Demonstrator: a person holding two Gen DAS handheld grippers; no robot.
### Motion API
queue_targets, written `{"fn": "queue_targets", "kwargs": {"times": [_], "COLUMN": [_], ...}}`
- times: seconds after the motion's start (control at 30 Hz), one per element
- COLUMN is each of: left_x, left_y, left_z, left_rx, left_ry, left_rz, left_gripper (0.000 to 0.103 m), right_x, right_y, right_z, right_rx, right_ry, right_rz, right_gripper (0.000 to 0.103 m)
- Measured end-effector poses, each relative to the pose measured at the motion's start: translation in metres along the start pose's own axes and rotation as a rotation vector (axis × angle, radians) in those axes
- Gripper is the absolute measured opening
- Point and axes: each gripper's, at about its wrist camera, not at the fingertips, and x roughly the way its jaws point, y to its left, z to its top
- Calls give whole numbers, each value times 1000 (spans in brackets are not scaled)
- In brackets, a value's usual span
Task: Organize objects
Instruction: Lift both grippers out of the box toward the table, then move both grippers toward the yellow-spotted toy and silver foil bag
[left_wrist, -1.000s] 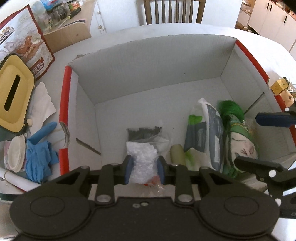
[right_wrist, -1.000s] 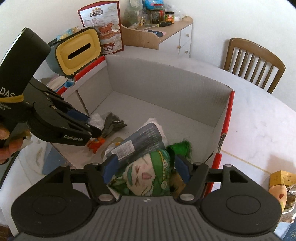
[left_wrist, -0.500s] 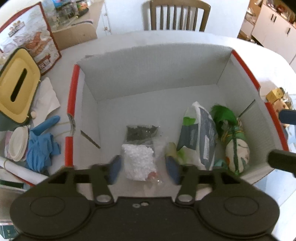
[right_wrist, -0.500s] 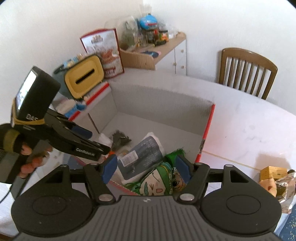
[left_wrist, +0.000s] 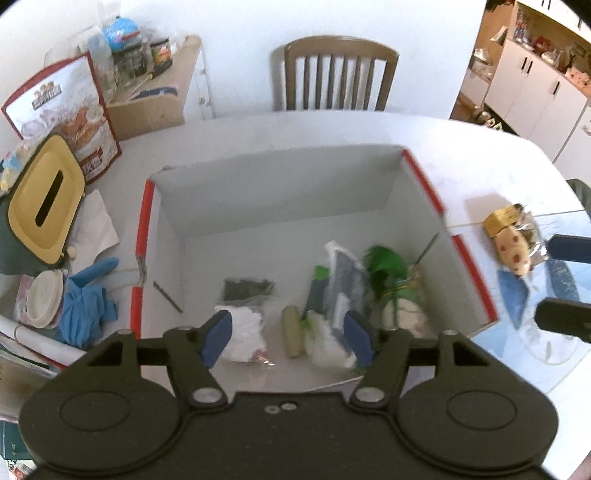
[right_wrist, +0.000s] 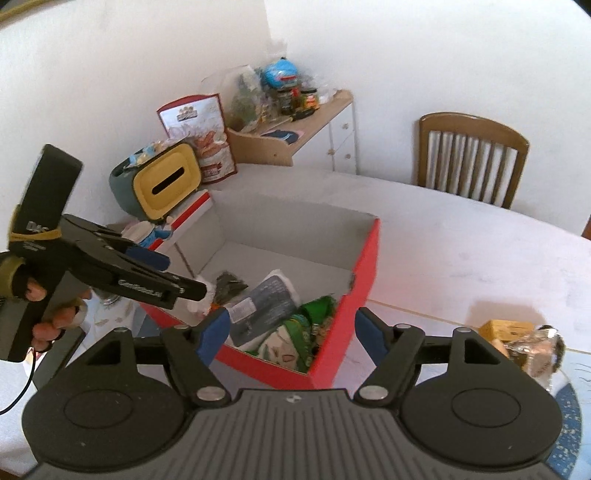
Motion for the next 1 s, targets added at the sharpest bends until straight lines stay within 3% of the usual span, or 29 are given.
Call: {"fn": "queue_targets", "kwargs": {"times": [0.47,1.0], "left_x": [-41,-31], "left_y": [-59,-146], "left_z": [6,16], "left_rx": [18,72], "left_ry": [-124,-153], "left_rz": [-29,-102], "left_gripper": [83,96], "right_x": [-53,-93], "right_y": [-49,-145], "right_z": [-9,-37], "right_rx": [52,153], "right_ry": [-63,-104], "right_rz": [-24,-116], "right_gripper": [81,81]}}
